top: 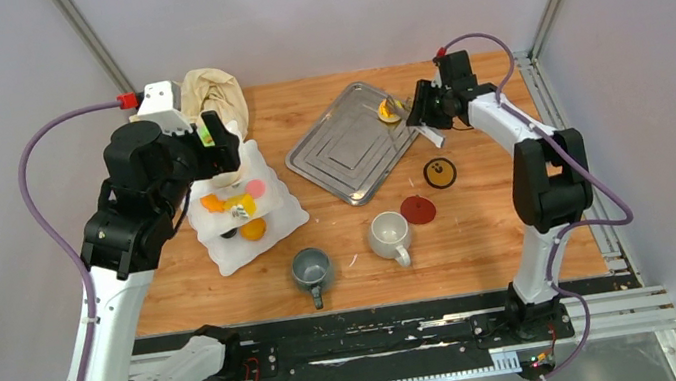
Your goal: Serve the afternoon tea
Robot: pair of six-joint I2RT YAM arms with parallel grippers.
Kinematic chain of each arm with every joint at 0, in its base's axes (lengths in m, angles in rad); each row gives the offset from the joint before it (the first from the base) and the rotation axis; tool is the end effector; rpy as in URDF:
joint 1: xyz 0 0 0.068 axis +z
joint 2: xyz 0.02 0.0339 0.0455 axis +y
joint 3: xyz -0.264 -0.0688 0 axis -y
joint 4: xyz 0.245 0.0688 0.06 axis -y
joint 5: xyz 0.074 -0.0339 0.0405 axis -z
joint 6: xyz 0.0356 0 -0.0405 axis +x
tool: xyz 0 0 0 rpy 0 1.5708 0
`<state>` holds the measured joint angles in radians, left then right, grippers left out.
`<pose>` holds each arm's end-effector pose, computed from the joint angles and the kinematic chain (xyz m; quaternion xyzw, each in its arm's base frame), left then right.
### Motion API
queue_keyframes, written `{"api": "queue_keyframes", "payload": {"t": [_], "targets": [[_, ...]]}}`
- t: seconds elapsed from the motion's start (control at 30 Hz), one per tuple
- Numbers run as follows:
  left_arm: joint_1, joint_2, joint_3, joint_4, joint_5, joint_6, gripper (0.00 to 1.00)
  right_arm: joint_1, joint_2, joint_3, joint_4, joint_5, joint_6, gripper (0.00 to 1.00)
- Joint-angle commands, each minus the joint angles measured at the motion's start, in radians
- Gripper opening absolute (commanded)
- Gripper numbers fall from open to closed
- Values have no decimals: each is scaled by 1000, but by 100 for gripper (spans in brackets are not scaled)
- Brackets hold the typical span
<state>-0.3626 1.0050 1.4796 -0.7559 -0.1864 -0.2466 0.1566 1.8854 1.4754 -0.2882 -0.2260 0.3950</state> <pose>0.1647 -0.0554 0.4714 -0.0097 0.7977 -0.1085 0.5931 0.4270 0.0755 0.2520 0.0598 0.8998 0.2127 0.3762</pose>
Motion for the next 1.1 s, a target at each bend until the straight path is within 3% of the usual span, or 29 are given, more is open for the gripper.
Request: {"api": "queue_keyframes", "payload": {"t": [0.0,0.3,0.5,0.83,1.07], "targets": [[-5,-6,6,27,-2,7,87,-23,11,32,46,-54,54,50],[-6,-6,15,23,-2,6,87,-48,17,-11,93,-56,103,49],[-5,-8,16,23,1,5,87,-68,46,-11,103,-116,128,43],[-5,-11,15,24,0,5,87,-70,79,-13,90,-196,128,44],[-6,-18,18,14,-10,9,87,-69,47,-22,92,-209,127,14]]}}
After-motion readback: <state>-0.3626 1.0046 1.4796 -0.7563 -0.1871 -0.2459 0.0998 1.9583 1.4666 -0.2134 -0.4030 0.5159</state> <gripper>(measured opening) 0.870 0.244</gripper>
